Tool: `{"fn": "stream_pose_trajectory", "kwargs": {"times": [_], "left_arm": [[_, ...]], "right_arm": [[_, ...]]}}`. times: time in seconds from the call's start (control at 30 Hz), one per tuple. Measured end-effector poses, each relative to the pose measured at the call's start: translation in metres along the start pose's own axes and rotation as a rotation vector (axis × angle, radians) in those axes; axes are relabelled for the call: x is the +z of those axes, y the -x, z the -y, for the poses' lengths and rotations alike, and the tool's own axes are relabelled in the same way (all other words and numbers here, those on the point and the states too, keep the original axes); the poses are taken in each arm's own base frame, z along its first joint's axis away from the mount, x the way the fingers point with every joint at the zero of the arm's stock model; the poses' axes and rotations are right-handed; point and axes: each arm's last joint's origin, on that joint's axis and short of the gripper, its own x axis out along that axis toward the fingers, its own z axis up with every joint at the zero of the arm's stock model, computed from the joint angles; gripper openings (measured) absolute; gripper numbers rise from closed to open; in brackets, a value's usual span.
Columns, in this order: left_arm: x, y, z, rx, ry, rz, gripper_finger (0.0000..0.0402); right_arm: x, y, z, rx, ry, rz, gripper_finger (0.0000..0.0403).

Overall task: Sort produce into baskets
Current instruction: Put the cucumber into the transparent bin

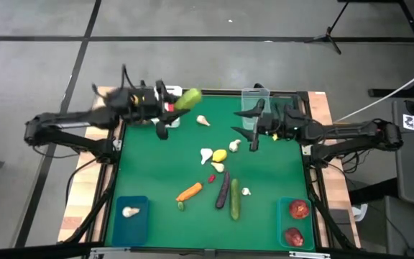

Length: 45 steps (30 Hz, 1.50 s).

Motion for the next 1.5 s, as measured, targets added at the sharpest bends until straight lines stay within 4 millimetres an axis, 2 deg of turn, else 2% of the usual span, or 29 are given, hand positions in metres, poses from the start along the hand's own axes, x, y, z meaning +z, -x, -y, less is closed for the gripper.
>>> {"fn": "stream_pose_trajectory", "kwargs": {"times": [0.1, 0.17, 0.27, 0.33, 0.4, 0.5, 0.6, 0.73, 0.87, 1.17, 1.33, 1.5], "left_arm": [[-0.049, 0.009, 0.005, -0.002, 0.095, 0.061, 0.0166], [-0.067, 0.013, 0.008, -0.006, 0.141, 0.146, 0.0166], [-0.093, 0.014, 0.014, 0.008, 0.187, 0.174, 0.0166], [-0.104, 0.012, 0.017, 0.001, 0.197, 0.171, 0.0166], [-0.106, 0.007, 0.021, -0.013, 0.2, 0.206, 0.0166], [-0.119, -0.001, 0.025, -0.023, 0.198, 0.179, 0.0166], [-0.121, -0.003, 0.027, -0.032, 0.181, 0.209, 0.0166], [-0.124, -0.004, 0.028, -0.028, 0.153, 0.188, 0.0166], [-0.121, -0.003, 0.027, -0.027, 0.149, 0.219, 0.0166], [-0.12, -0.003, 0.031, -0.034, 0.112, 0.255, 0.0166], [-0.125, -0.013, 0.036, -0.048, 0.103, 0.247, 0.0166], [-0.128, -0.018, 0.038, -0.05, 0.097, 0.237, 0.0166]], "right_arm": [[-0.011, -0.012, -0.003, 0.004, 0.005, 0.01, 0.0239], [-0.011, -0.021, -0.003, -0.004, 0.003, 0.046, 0.0239], [-0.014, -0.038, -0.004, -0.003, -0.028, 0.031, 0.0239], [-0.014, -0.052, -0.005, 0.006, -0.046, 0.024, 0.0239], [-0.007, -0.064, -0.005, 0.043, -0.056, 0.046, 0.024], [0.001, -0.081, -0.005, 0.061, -0.057, 0.051, 0.026], [0.003, -0.091, -0.005, 0.066, -0.052, 0.006, 0.0298], [0.013, -0.094, -0.005, 0.087, -0.052, -0.014, 0.0346], [0.018, -0.096, -0.006, 0.096, -0.055, -0.009, 0.0369], [0.028, -0.107, -0.008, 0.189, -0.115, 0.04, 0.0361], [0.026, -0.121, -0.009, 0.194, -0.123, 0.028, 0.0354], [0.025, -0.123, -0.01, 0.211, -0.13, 0.027, 0.0339]]}}
